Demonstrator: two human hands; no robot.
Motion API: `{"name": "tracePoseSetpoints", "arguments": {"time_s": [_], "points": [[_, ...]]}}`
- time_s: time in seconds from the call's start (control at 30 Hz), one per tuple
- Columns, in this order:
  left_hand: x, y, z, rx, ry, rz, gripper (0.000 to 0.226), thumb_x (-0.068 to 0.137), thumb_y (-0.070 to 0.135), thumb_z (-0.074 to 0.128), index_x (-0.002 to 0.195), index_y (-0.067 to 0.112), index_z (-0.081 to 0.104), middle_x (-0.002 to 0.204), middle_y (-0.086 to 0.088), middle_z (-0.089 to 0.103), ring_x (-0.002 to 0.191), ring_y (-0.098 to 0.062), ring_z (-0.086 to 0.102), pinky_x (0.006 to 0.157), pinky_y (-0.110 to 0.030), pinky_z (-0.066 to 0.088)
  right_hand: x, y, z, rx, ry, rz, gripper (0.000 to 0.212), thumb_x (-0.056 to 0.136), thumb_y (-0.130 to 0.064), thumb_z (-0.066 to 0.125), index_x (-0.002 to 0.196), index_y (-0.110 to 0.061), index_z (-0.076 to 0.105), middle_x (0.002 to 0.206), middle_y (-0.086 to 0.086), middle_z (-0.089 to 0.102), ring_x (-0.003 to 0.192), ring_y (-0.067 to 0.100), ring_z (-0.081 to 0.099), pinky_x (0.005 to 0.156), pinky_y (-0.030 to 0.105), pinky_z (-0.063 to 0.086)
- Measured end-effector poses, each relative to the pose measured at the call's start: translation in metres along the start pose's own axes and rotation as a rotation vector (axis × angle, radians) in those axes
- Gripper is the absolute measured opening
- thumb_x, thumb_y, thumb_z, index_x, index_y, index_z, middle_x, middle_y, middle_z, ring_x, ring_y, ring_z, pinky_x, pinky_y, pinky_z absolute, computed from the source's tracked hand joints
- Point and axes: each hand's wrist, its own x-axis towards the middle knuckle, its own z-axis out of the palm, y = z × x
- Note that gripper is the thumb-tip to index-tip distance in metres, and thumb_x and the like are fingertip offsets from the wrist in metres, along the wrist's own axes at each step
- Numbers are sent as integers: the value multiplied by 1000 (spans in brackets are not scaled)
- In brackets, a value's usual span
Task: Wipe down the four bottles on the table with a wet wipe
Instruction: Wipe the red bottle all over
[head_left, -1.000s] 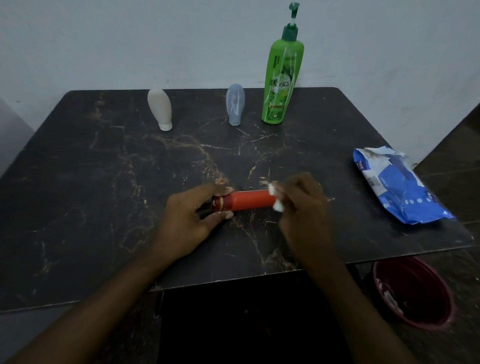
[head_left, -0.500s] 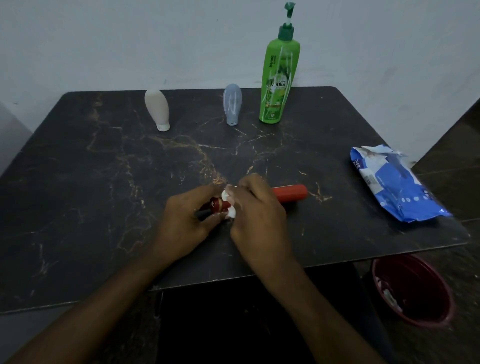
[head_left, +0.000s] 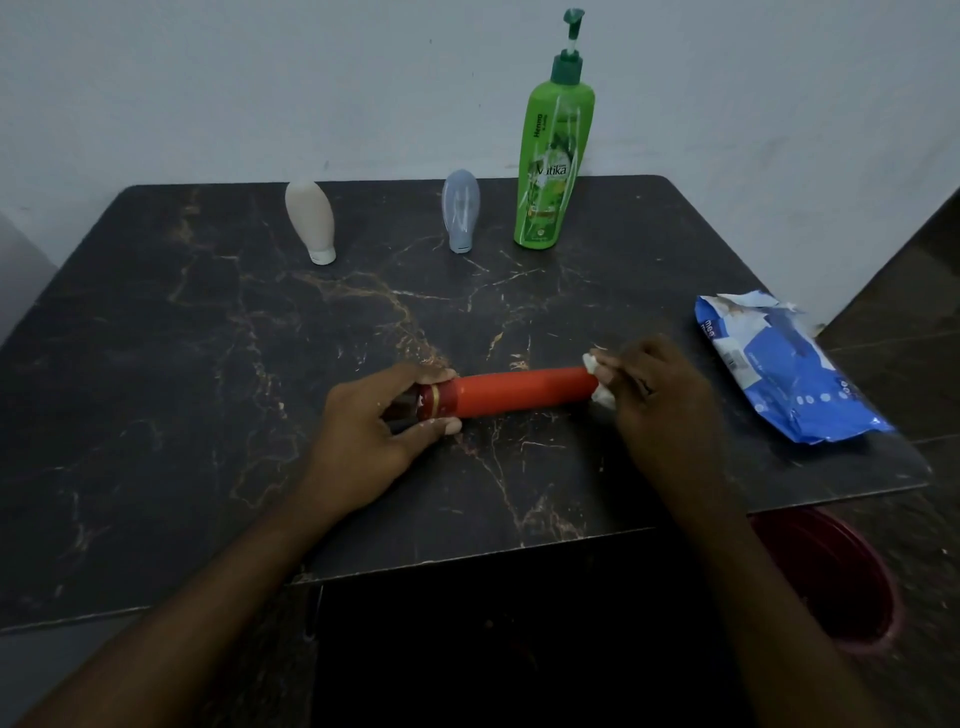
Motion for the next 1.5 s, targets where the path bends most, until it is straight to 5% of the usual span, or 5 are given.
{"name": "tracePoseSetpoints", "arguments": {"time_s": [0.27,0.47,0.7,1.07,1.5], "points": [[15,1,-5,-447,171,-282,57,71,13,87,123,12,65,116,-1,74,107,-18,71,91,-30,58,-5,-14,7,141,-24,128,19,89,-12,69,107,-16,74,100,-5,62,82,-13,57,72,-2,39],[37,13,17,-823,365,-560,52,79,4,83,126,3,60,103,-10,76,97,-23,71,91,-45,58,-34,-47,45,282,-30,211,17,80,-5,74,94,-14,76,94,-1,68,80,8,67,77,30,57],[51,42,21,-336,139,-584,50,76,34,88,114,20,57,100,1,68,80,-19,72,67,-37,60,-57,-72,69,320,-97,117,13,88,0,64,91,-7,75,83,-6,60,73,-11,59,67,-1,38],[73,16,14,587,-548,-20,77,77,69,70,133,19,52,121,0,53,101,-16,55,88,-36,49,-34,-13,33,264,15,211,12,92,-17,67,100,-20,75,94,-8,68,85,1,65,81,25,55],[49,4,17,680,-429,61,87,85,81,45,152,25,40,125,4,50,111,-18,51,90,-39,51,-23,-13,33,-37,-44,-196,17,91,-10,67,107,-13,70,97,-2,61,79,2,53,70,8,41]]}}
